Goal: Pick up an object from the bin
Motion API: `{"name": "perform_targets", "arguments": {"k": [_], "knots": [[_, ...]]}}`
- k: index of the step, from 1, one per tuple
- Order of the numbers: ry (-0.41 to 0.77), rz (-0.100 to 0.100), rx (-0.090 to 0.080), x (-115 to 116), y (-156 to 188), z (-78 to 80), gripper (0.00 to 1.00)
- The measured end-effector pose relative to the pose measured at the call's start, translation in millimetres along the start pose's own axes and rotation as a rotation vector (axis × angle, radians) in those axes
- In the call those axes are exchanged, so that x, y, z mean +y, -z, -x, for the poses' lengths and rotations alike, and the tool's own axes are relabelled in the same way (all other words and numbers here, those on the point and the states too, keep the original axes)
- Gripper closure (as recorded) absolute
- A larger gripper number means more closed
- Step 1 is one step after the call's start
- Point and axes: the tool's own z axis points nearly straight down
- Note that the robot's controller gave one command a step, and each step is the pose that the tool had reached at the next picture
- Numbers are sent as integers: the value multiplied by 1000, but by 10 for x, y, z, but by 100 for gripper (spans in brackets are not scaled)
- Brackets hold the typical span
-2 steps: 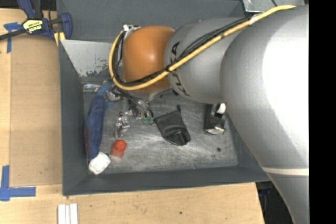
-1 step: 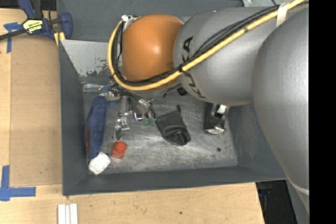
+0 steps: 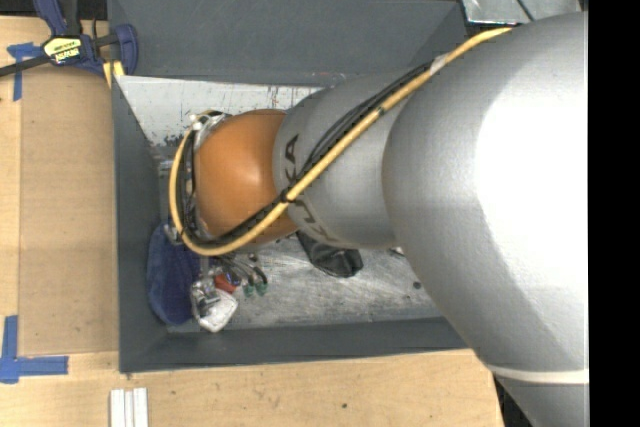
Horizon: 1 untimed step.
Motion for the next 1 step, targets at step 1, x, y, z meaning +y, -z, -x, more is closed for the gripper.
{"name": "perform_targets", "arguments": {"k": [1], "knots": [[47,0,2,13,-88,24,0]]}}
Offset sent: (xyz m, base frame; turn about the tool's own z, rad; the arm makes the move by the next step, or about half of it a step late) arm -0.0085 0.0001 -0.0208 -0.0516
